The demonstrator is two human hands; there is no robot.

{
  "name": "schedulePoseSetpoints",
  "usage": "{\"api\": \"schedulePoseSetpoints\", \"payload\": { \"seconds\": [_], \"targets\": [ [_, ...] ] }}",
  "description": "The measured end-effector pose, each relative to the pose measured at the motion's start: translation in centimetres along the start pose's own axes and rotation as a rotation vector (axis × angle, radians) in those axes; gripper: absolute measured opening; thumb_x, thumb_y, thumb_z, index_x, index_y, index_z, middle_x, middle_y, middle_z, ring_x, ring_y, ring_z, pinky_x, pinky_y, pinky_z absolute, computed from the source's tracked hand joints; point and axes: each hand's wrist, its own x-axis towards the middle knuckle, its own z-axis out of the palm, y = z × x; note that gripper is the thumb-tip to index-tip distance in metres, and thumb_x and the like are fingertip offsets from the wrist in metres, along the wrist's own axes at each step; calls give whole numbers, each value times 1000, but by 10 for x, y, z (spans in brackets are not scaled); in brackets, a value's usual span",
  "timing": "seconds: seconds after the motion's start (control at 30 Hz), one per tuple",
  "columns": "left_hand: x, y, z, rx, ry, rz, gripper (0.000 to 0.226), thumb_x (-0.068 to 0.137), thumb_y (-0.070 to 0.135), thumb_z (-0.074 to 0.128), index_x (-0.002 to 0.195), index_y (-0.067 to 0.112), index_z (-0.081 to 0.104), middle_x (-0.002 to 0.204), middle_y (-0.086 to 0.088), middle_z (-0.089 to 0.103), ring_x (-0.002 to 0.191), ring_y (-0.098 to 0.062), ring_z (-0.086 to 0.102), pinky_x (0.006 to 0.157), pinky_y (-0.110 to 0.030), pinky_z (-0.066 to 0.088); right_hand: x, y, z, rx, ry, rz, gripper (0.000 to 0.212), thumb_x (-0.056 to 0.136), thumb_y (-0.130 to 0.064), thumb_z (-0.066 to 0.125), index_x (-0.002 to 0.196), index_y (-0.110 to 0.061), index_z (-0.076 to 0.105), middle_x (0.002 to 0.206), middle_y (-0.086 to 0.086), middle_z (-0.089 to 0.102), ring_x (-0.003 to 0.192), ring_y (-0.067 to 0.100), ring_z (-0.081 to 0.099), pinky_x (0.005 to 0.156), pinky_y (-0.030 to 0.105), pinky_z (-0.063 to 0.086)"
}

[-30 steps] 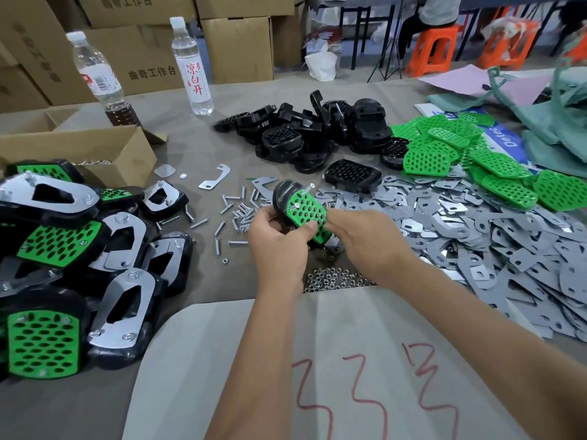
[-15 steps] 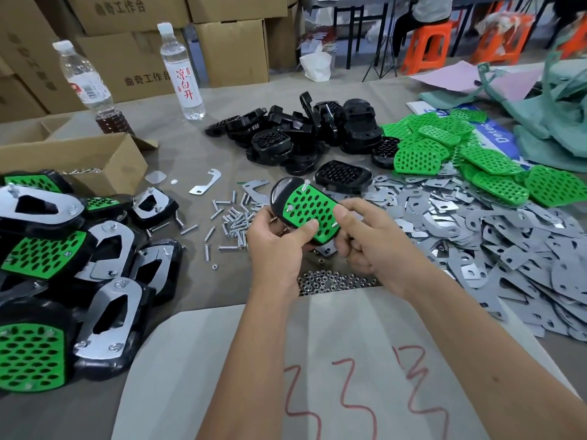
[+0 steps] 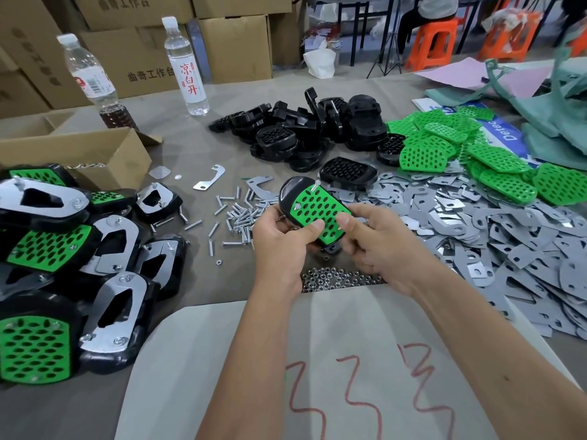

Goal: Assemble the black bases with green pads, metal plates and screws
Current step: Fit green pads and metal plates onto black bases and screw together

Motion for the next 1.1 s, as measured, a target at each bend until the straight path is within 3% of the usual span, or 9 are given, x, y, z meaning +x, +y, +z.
{"api": "schedulePoseSetpoints", "payload": {
  "seconds": [0.1, 0.33, 0.43, 0.5, 0.6, 0.7, 0.83, 0.97, 1.1],
  "targets": [
    [-2, 1, 2, -30, -2, -18, 34, 82, -17, 73, 109, 3, 67, 100, -18, 77, 93, -40, 76, 74, -48, 65, 3, 3, 3, -62, 99, -14, 16, 105, -25, 61, 113, -12, 64, 53, 0, 54, 34, 7, 30, 37, 16, 26],
    [-2, 2, 2, 18, 23, 4, 25, 84, -12, 72, 104, 3, 68, 101, -19, 77, 96, -40, 75, 81, -51, 64, -1, 6, 0, -35, 53, -87, 16, 105, -9, 59, 121, -10, 58, 60, 4, 61, 38, 8, 35, 39, 16, 28],
    [-3, 4, 2, 51, 1, 18, 9, 92, 7, 74, 100, 9, 71, 98, -15, 77, 98, -39, 75, 83, -55, 63, -2, 7, 1, -152, 92, -96, 16, 103, -9, 62, 118, -12, 58, 59, 4, 63, 36, 5, 37, 38, 16, 30],
    [-2, 8, -1, -7, -8, -51, 13, 97, 25, 71, 95, 12, 73, 98, -18, 77, 90, -38, 76, 71, -53, 64, -4, 6, -1, -136, 37, -115, 12, 101, -10, 66, 110, -16, 62, 61, 5, 65, 36, 4, 39, 38, 15, 32],
    [1, 11, -6, -35, 22, -66, 20, 101, 28, 66, 88, 14, 72, 88, -14, 77, 77, -30, 74, 62, -47, 64, -7, 1, -4, -144, -3, -203, 12, 93, -35, 74, 88, -26, 67, 68, -4, 66, 45, 1, 44, 45, 12, 35],
    [0, 13, -9, -4, -46, 26, 15, 100, 23, 67, 94, 14, 77, 89, -9, 78, 76, -22, 75, 57, -37, 60, -8, -3, 0, -168, 103, -265, 32, 92, -64, 60, 93, -34, 71, 72, -18, 63, 57, -2, 54, 48, 9, 39],
    [-4, 10, -6, 80, -196, 98, 10, 100, 21, 69, 99, 21, 79, 90, -8, 79, 78, -21, 77, 55, -39, 61, -6, -3, 10, -133, 206, -351, 27, 97, -55, 58, 98, -32, 72, 84, -15, 70, 72, -2, 62, 60, 11, 46],
    [-2, 8, -8, 151, -233, 196, 11, 98, 18, 69, 102, 21, 80, 92, -4, 80, 82, -14, 75, 65, -30, 60, -7, -5, 8, -136, 212, -317, 24, 92, -48, 66, 95, -26, 76, 88, -1, 76, 82, 12, 71, 73, 29, 58],
    [-2, 8, -10, 184, -260, 195, 14, 98, 22, 68, 106, 22, 80, 97, -8, 79, 87, -19, 75, 70, -39, 63, -8, -8, 2, -86, 156, -199, 25, 96, -46, 67, 97, -23, 77, 86, 0, 77, 72, 9, 71, 54, 20, 52]
  ]
}}
